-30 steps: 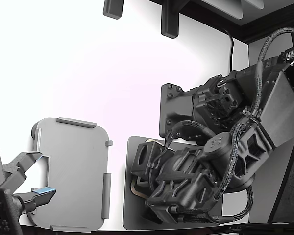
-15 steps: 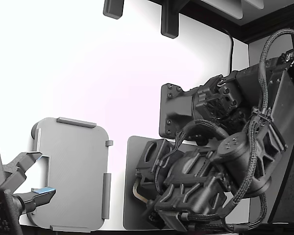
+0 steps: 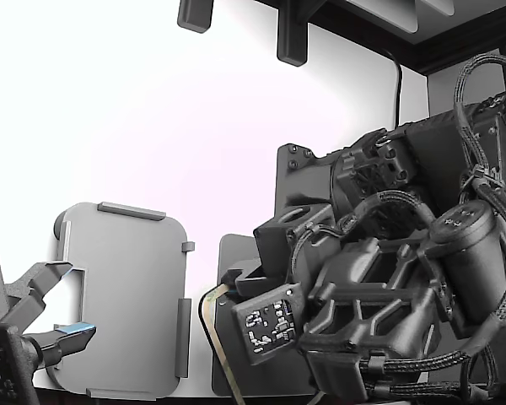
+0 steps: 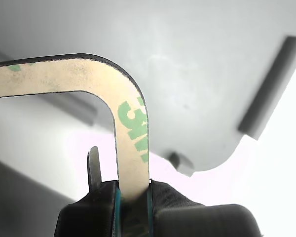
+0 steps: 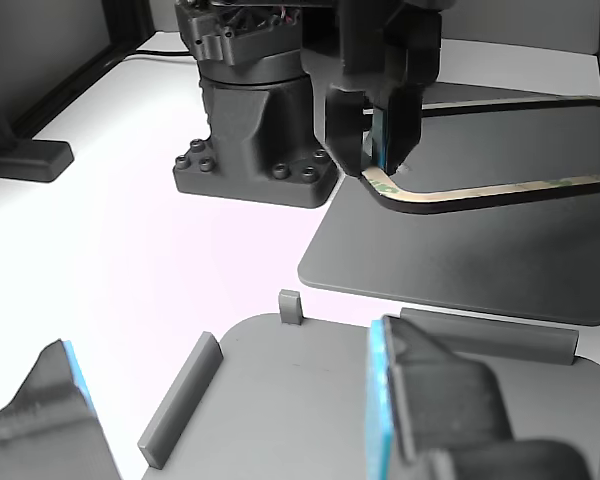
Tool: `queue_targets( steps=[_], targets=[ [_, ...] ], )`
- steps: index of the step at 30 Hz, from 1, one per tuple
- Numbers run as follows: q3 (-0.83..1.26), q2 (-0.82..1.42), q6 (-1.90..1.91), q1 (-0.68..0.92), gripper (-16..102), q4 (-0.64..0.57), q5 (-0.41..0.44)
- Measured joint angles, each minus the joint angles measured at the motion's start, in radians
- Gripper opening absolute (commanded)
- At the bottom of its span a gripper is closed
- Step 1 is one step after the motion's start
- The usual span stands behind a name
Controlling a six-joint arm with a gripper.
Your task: Move top rectangular frame to the holder.
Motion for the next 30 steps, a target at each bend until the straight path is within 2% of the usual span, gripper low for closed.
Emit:
queue_targets(
  steps=[6,20,30],
  targets=[
    [-0.114,-0.086,0.06,-0.078,-11,0.0,-0.057],
    [-0.261,-0.253,0.272,-0.21,-11,0.0,0.018],
    [-0.252,-0.285,0.282,-0.287,-11,-0.046,-0.02]
  ],
)
